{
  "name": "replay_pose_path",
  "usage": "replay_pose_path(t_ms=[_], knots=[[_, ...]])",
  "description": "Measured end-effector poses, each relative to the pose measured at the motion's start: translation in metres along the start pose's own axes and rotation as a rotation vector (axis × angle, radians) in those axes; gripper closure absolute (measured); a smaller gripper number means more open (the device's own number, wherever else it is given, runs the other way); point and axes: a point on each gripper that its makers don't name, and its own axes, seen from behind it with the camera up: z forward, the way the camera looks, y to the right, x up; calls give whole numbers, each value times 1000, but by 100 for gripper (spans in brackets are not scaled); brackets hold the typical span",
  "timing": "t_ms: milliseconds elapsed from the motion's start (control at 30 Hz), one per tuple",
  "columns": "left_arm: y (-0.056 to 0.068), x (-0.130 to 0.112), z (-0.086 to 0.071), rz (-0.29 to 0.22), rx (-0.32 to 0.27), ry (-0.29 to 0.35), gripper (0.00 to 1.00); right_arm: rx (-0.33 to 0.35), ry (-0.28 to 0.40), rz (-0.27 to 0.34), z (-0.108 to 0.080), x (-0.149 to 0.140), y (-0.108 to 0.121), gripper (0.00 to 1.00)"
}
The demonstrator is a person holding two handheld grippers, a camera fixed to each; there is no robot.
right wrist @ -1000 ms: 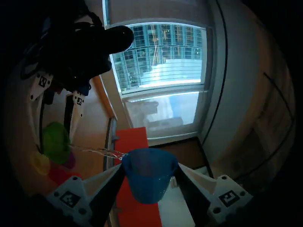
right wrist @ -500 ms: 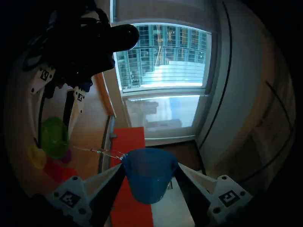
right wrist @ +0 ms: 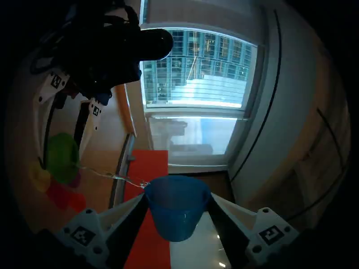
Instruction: Pour water
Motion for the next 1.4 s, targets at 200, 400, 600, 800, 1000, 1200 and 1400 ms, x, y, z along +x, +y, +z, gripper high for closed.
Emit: replay_pose_path(t_ms=[200, 400, 600, 800, 1000, 1200, 1400], knots=[[-1, 0, -1, -1, 3, 1, 13, -2, 7, -34, 0, 7, 0, 9], [-2, 1, -1, -5, 4, 3, 13, -1, 11, -75, 1, 15, 1, 9], [-2, 2, -1, -7, 3, 5, 13, -3, 19, -119, 1, 22, 2, 9], [-2, 2, 0, -7, 3, 6, 13, 2, 25, -121, 1, 25, 0, 9], [-3, 3, 0, -6, 3, 5, 13, 1, 29, -91, 0, 24, 0, 9], [-5, 5, 0, -2, 8, 8, 12, 3, 25, 3, -3, 16, 1, 9], [-7, 9, -2, 1, 13, 11, 13, 20, 22, 159, -6, 7, -3, 9]])
